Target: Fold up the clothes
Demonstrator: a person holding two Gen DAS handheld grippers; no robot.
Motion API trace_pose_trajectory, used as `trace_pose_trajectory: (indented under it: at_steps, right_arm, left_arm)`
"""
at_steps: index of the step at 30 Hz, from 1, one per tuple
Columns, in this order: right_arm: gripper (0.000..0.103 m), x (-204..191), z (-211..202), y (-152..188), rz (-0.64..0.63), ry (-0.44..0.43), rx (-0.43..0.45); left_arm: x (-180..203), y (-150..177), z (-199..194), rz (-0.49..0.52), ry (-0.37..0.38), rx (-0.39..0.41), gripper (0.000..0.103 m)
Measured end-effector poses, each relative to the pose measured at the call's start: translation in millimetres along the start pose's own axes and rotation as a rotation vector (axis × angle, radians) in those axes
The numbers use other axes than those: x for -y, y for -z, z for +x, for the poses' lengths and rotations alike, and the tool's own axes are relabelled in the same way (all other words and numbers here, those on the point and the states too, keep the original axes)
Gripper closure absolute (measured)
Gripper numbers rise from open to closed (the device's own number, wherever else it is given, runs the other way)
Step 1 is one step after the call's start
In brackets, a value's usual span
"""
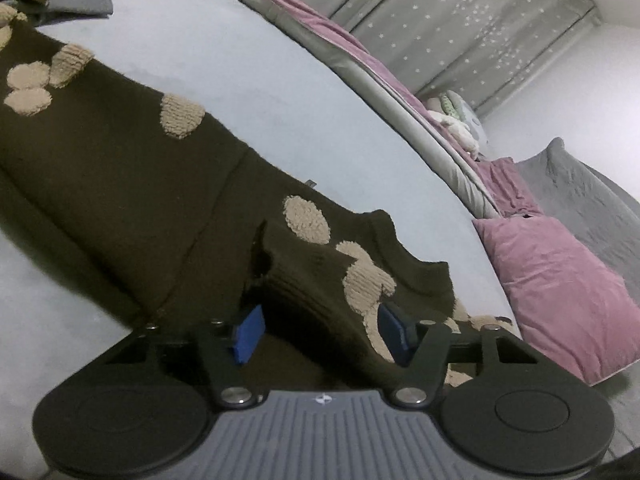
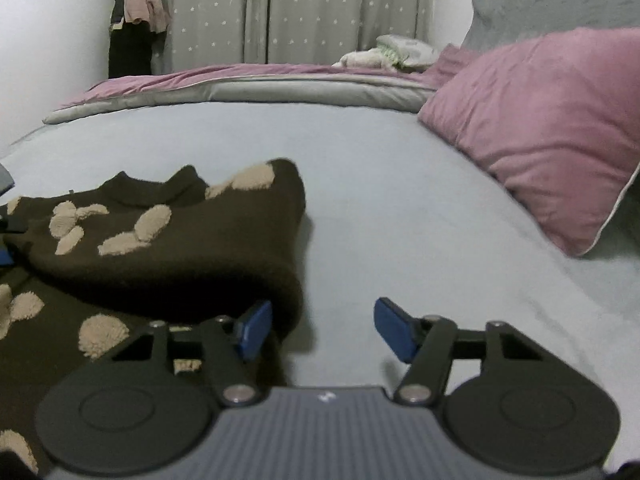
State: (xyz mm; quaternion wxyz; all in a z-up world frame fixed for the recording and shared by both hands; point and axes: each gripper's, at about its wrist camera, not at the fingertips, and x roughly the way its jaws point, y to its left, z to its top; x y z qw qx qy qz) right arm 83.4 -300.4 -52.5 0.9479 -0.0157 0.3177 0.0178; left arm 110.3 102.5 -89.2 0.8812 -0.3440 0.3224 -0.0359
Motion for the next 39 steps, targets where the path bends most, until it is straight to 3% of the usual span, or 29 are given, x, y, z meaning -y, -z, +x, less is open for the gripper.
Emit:
trace_pose_trajectory:
  at_steps: [2,5,7,9,10,14,17,21,25,28,31,36,39]
  right_arm:
    - [0.052,-2,7,2,-0.002,-0.025,-0.001]
    - [0.056,-9,21,3,-0.024,-0.039,-0.007]
    - [0.058,-15,29,4,-0.056,-0.024,-0.003]
    - [0.065,-21,33,4,-0.091,0.0,0.015]
    - [0.078,-25,35,4,-0.109,0.012,0.024]
    - [0.084,-34,17,-1,-0.199,0.134,0.115]
    - [0.084,-29,27,6,-0.226,0.15,0.046]
    - [0.084,-31,36,13,-0.26,0.147,-0.003]
    - [0.064,-23,23,4,-0.233,0.082,-0.031]
    - [0.064,-8,5,-4,-0.175,0.004,-0.059]
    - [0.064,0,-18,-13,-0.153,-0.023,-0.05]
    - [0.063,5,-32,-32,-0.083,-0.067,0.019]
    - [0.061,3,-22,-37,-0.035,-0.077,0.025]
  left_arm:
    - [0,3,4,0.015,-0.003,0.012,0.05]
    - [0,6,9,0.038,-0.003,0.028,0.063]
    - [0,9,12,0.053,-0.003,0.038,0.085]
    - [1,10,15,0.069,-0.002,0.038,0.094]
    - [2,11,15,0.081,-0.003,0.044,0.096]
    - [14,13,2,0.152,0.003,0.1,0.097]
    - [23,15,-6,0.222,-0.01,0.135,0.096]
    - [14,23,11,0.244,-0.079,0.054,0.092]
    - [20,21,5,0.263,-0.113,0.083,0.079]
    - [25,19,-2,0.285,-0.141,0.117,0.063]
    - [28,18,-11,0.318,-0.165,0.177,0.06]
    - [32,16,-19,0.344,-0.11,0.228,0.061]
    - [38,21,-15,0.393,-0.086,0.221,0.07]
